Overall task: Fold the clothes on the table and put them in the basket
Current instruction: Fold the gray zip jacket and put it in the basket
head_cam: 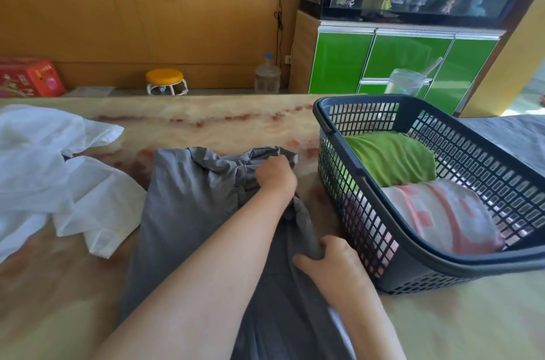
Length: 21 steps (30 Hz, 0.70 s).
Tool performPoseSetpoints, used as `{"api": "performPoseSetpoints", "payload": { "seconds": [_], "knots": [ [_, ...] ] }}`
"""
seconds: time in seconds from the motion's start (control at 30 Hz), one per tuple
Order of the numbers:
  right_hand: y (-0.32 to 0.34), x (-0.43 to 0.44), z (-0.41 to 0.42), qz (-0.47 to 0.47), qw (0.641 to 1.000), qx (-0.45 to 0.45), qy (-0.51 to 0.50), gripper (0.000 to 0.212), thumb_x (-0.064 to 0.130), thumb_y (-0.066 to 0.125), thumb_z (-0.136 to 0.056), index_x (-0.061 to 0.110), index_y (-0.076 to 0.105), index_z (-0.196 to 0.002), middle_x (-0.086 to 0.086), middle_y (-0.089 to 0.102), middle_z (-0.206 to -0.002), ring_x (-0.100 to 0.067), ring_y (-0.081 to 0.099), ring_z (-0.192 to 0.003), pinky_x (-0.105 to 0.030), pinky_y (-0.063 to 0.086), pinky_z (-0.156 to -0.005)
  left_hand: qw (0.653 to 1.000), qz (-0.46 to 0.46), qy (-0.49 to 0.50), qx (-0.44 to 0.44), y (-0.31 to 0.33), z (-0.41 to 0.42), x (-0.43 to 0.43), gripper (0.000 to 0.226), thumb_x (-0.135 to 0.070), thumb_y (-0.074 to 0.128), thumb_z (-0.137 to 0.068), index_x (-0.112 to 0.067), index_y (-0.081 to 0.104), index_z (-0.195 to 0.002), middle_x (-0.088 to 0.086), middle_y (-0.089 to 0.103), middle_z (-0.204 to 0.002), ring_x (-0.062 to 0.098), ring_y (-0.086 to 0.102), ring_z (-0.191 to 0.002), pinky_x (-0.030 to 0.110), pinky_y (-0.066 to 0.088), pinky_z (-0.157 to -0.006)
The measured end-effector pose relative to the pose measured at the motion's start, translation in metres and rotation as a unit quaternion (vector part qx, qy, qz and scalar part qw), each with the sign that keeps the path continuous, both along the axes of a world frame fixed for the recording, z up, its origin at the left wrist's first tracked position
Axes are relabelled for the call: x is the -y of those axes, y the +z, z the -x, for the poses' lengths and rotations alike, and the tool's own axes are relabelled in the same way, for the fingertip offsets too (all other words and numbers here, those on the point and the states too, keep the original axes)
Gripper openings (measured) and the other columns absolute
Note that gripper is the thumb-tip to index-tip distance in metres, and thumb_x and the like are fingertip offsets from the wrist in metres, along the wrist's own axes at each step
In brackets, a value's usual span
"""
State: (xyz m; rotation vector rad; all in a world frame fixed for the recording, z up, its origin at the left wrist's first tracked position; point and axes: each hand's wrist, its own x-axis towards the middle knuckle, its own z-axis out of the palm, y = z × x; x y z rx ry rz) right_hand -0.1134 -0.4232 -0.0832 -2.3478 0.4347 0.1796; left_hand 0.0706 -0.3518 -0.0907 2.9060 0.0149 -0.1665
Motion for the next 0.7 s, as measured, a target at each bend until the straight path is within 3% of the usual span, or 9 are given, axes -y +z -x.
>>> {"api": "performPoseSetpoints", "payload": {
  "seconds": [0.1,0.17,0.27,0.33,0.4,0.47,0.53,0.6,0.7],
  "knots": [
    [0.006,-0.008,0.001,-0.027,0.998,0.03,0.044,0.016,0.028,0.069,-0.082,0.017,0.058,-0.079,0.001,0.066,-0.082,-0.02,0.064,-0.083,-0.029,0.05,-0.07,0.99,0.128,0.05,-0.018,0.01,-0.003,-0.017,0.018,-0.02,0.05,-0.098,-0.005,0.056,-0.105,0.007,0.058,-0.085,0.022,0.057,-0.072,0.031,0.04,-0.057],
    [0.01,-0.019,0.003,-0.045,0.995,0.048,0.078,0.011,0.025,0.068,-0.082,0.018,0.061,-0.087,0.002,0.068,-0.085,-0.019,0.064,-0.085,-0.031,0.052,-0.074,0.979,0.188,0.077,-0.017,0.019,-0.003,-0.031,0.021,-0.02,0.045,-0.1,-0.004,0.057,-0.106,0.008,0.051,-0.074,0.02,0.049,-0.061,0.029,0.035,-0.052],
    [0.016,-0.039,0.007,-0.065,0.985,0.088,0.132,0.009,0.018,0.065,-0.083,0.02,0.064,-0.091,0.003,0.068,-0.082,-0.016,0.063,-0.081,-0.031,0.051,-0.072,0.957,0.271,0.105,0.011,0.032,0.0,-0.059,0.03,-0.013,0.043,-0.099,0.009,0.056,-0.116,0.017,0.056,-0.08,0.029,0.055,-0.07,0.038,0.038,-0.052],
    [0.019,-0.052,0.008,-0.092,0.978,0.107,0.155,0.006,0.014,0.062,-0.084,0.017,0.065,-0.088,0.004,0.065,-0.074,-0.011,0.059,-0.069,-0.021,0.046,-0.061,0.931,0.342,0.128,0.03,0.033,0.0,-0.082,0.027,-0.008,0.043,-0.097,0.009,0.058,-0.112,0.019,0.052,-0.074,0.029,0.049,-0.064,0.037,0.037,-0.055],
    [0.02,-0.067,0.01,-0.1,0.972,0.109,0.182,0.009,0.012,0.061,-0.085,0.017,0.066,-0.091,0.007,0.058,-0.069,-0.006,0.053,-0.06,-0.014,0.039,-0.052,0.897,0.411,0.161,0.042,0.031,-0.002,-0.108,0.02,-0.006,0.044,-0.094,0.001,0.062,-0.1,0.019,0.055,-0.081,0.024,0.048,-0.069,0.032,0.035,-0.062],
    [0.018,-0.082,0.014,-0.102,0.967,0.102,0.212,0.016,0.013,0.06,-0.084,0.018,0.065,-0.098,0.005,0.057,-0.069,-0.011,0.053,-0.062,-0.02,0.041,-0.055,0.861,0.464,0.204,0.042,0.026,-0.004,-0.135,0.022,-0.006,0.044,-0.093,0.001,0.061,-0.104,0.019,0.058,-0.096,0.024,0.052,-0.082,0.032,0.039,-0.069],
    [0.016,-0.099,0.02,-0.085,0.963,0.097,0.235,0.024,0.015,0.059,-0.083,0.017,0.062,-0.107,0.003,0.058,-0.075,-0.014,0.054,-0.071,-0.027,0.041,-0.064,0.837,0.494,0.232,0.04,0.024,-0.001,-0.158,0.016,-0.005,0.042,-0.094,-0.004,0.058,-0.095,0.016,0.057,-0.103,0.023,0.052,-0.091,0.031,0.041,-0.074],
    [0.012,-0.115,0.026,-0.074,0.962,0.093,0.247,0.03,0.016,0.057,-0.082,0.014,0.058,-0.111,-0.002,0.062,-0.084,-0.02,0.059,-0.082,-0.028,0.046,-0.07,0.811,0.521,0.266,0.037,0.024,0.005,-0.177,0.016,-0.002,0.04,-0.095,-0.011,0.053,-0.093,0.012,0.053,-0.102,0.022,0.05,-0.091,0.029,0.043,-0.067],
    [0.008,-0.137,0.031,-0.069,0.958,0.076,0.269,0.017,0.013,0.054,-0.08,0.014,0.055,-0.097,-0.007,0.062,-0.086,-0.027,0.057,-0.082,-0.028,0.045,-0.069,0.798,0.528,0.288,0.037,0.015,0.011,-0.198,0.022,-0.002,0.038,-0.095,-0.011,0.056,-0.105,0.01,0.056,-0.11,0.023,0.055,-0.089,0.033,0.046,-0.068]
  ]
}}
